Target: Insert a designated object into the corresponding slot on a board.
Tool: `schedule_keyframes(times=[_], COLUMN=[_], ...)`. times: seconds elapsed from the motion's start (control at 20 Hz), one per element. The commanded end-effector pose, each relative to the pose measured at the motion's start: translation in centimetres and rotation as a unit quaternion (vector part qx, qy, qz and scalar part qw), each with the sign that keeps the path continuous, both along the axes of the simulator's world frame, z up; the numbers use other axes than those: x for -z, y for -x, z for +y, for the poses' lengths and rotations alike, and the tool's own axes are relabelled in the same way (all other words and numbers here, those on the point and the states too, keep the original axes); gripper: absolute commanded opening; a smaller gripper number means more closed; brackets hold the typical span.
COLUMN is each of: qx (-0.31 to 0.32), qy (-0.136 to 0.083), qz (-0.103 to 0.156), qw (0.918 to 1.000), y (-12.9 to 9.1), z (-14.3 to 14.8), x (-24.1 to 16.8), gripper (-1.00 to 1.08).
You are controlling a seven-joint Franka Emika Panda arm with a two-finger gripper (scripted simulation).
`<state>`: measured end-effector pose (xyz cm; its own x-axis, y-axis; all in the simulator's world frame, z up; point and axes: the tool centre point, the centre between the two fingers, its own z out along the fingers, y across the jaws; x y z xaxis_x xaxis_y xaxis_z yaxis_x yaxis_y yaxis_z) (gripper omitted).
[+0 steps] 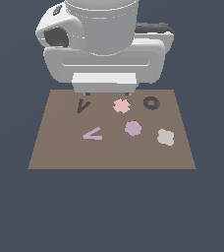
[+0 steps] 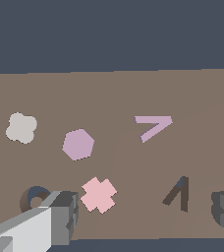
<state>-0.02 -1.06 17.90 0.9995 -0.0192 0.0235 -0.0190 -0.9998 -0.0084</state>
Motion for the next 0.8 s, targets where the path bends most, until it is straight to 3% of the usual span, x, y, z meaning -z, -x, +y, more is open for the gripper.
schedule_keyframes(times=[0.0, 0.4, 0.75], qx=[0.000, 0.022, 0.077], qy=[0.000, 0.000, 0.000], qz=[0.000, 0.000, 0.001], qw=[1.0000, 0.9998, 0.9970], y=[0.0, -0.3, -0.9], z=[0.0, 0.0, -0.2], x=[0.0, 0.4, 1.6], gripper=[1.00, 1.00, 1.00])
